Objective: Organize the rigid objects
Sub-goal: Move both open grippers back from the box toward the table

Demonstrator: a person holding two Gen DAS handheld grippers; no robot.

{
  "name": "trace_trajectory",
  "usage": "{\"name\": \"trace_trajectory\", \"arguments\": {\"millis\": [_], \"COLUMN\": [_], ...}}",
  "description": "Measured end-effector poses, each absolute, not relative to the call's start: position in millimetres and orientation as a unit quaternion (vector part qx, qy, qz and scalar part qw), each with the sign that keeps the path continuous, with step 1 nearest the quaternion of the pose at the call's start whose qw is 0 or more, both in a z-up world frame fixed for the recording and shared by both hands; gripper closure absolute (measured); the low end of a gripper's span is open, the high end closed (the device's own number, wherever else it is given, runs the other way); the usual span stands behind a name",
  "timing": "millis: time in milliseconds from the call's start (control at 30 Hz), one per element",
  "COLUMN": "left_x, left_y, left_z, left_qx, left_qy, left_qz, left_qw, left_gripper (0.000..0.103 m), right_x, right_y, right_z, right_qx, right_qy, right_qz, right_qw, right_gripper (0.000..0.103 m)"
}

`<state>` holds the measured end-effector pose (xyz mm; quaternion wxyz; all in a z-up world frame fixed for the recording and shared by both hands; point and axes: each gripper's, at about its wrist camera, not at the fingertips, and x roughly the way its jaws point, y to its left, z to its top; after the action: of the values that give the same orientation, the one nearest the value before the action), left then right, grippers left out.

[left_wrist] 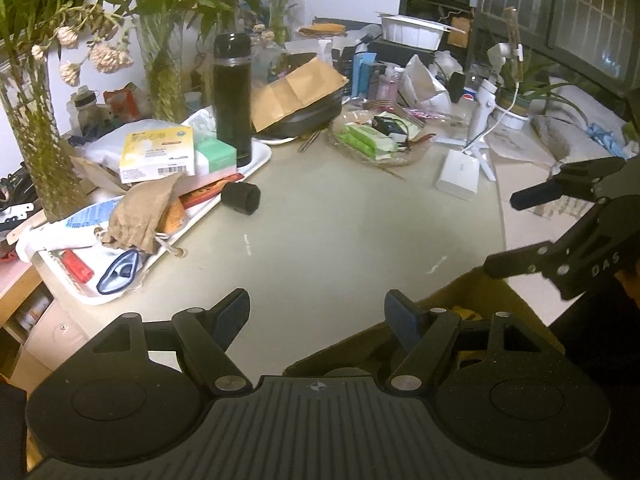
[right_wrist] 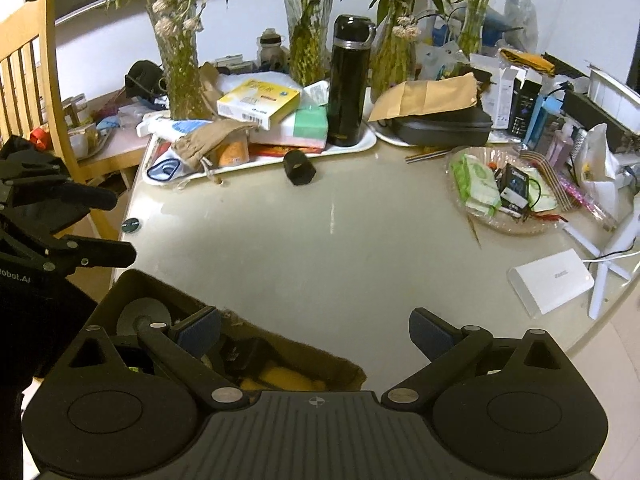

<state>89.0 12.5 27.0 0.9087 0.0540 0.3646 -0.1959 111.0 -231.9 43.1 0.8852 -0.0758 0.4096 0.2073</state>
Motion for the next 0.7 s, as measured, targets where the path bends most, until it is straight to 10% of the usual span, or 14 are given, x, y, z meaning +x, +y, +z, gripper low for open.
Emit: {"name": "trace_trajectory", "arguments": {"millis": [700], "left_x": [142], "left_y": [48], "left_z": [5], "left_qx": [0.042], "left_qy": [0.360], "left_qz": [-0.143], "left_qw": [0.921], "left_gripper": [0.029], "right_x": [145], "right_y": [-245], "right_z": [17], "right_qx": [-0.080], "right_qy": [0.397], "right_qz": [0.214], "right_qw": [0.889], "right_gripper": [0.003]}}
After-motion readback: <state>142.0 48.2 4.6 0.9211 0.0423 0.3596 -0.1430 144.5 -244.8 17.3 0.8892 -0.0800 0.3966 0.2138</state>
